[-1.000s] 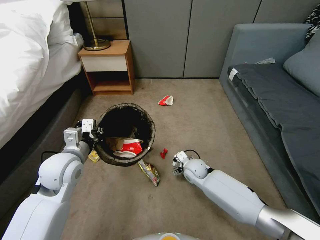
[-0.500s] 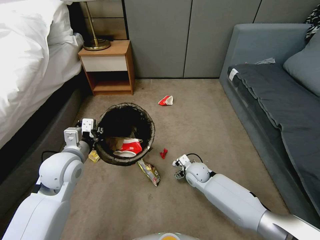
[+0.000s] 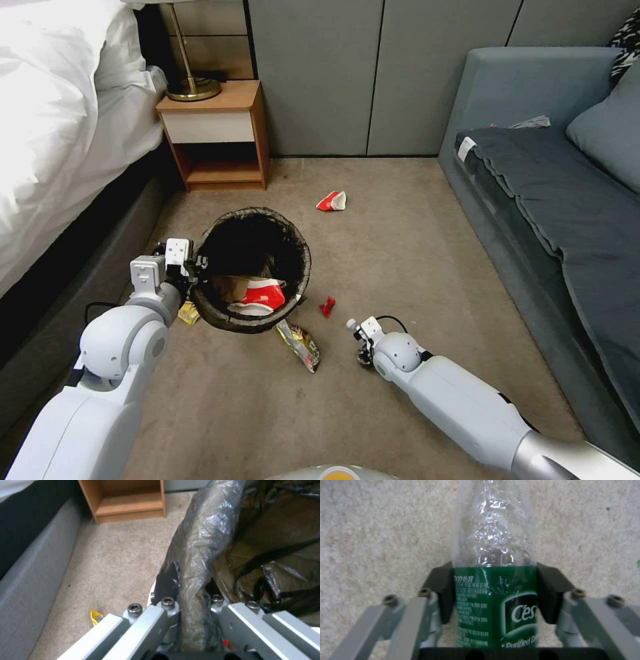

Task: Pick up the trash bin, then pick up the garbage from the floor and place it into the trash bin.

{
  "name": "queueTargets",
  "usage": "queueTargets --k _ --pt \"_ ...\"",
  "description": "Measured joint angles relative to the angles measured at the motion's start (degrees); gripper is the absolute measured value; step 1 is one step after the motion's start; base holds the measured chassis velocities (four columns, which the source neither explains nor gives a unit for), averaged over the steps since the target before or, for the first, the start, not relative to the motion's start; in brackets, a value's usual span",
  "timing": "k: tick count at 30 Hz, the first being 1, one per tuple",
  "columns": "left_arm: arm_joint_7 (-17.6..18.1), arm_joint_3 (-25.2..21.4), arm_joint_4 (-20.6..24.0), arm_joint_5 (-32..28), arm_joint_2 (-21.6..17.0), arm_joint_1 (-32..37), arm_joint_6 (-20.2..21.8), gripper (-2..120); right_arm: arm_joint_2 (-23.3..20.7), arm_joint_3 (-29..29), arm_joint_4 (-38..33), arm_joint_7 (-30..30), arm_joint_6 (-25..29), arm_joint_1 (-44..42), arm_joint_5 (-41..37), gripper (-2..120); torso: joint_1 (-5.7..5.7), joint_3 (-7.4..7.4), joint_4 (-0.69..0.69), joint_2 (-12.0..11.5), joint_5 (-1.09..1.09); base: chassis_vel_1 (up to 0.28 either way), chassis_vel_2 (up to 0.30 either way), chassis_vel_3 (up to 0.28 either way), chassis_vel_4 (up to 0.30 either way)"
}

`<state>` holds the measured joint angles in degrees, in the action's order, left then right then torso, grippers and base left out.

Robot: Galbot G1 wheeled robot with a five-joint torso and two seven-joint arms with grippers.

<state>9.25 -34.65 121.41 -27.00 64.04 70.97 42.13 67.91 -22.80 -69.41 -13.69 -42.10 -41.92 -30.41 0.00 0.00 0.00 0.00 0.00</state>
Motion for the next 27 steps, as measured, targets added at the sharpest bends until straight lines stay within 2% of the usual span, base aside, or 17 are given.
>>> queueTargets --k 1,6,9,14,19,22,23,26,27 --pt "0.0 0.0 0.0 0.0 0.0 0.0 0.0 0 -0.2 0.1 -0.2 0.0 0.0 0.0 0.0 39 0.0 0.0 0.0 0.0 0.0 0.0 0.0 0.0 0.0" --pt "0.0 0.2 0.0 0.0 0.0 -0.1 0.0 0 -1.0 0.4 -1.0 -0.1 0.0 0.0 0.0 28 0.0 0.0 0.0 0.0 0.0 0.0 0.0 0.0 0.0" --pt "0.0 0.2 0.0 0.0 -0.1 -0.3 0.0 0 -3.1 1.5 -3.3 -0.5 0.0 -0.3 -0.5 20 0.0 0.0 0.0 0.0 0.01 0.0 0.0 0.0 0.0" --pt "0.0 0.2 0.0 0.0 -0.2 -0.4 0.0 0 -6.1 4.2 -6.9 -0.8 0.0 -0.2 -1.9 18 0.0 0.0 -0.01 0.0 0.0 0.0 0.0 0.0 0.0" --pt "0.0 0.2 -0.1 0.0 -0.2 -0.4 0.0 0 -10.3 9.9 -12.8 -1.4 0.0 0.1 -5.8 18 0.0 0.0 0.0 0.0 0.01 0.0 0.0 0.0 0.0" --pt "0.1 0.2 -0.3 0.0 -0.2 -0.4 0.0 0 -13.5 15.7 -19.7 -2.3 0.0 -0.7 -10.4 18 0.01 0.0 -0.01 0.0 0.02 0.0 0.0 0.0 0.0" --pt "0.1 0.2 -0.3 0.0 -0.2 -0.4 0.0 0 -13.5 15.7 -19.7 -2.3 0.0 -0.7 -10.4 18 0.01 0.0 -0.01 0.0 0.02 0.0 0.0 0.0 0.0" --pt "0.3 0.3 -0.4 0.0 0.0 -0.5 0.0 0 -15.7 21.9 -26.0 -3.1 -0.1 -1.0 -15.7 18 0.0 0.0 -0.01 0.0 0.01 0.0 0.0 0.0 0.0" --pt "0.3 0.3 -0.4 0.0 0.0 -0.5 0.0 0 -15.7 21.9 -26.0 -3.1 -0.1 -1.0 -15.7 18 0.0 0.0 -0.01 0.0 0.01 0.0 0.0 0.0 0.0"
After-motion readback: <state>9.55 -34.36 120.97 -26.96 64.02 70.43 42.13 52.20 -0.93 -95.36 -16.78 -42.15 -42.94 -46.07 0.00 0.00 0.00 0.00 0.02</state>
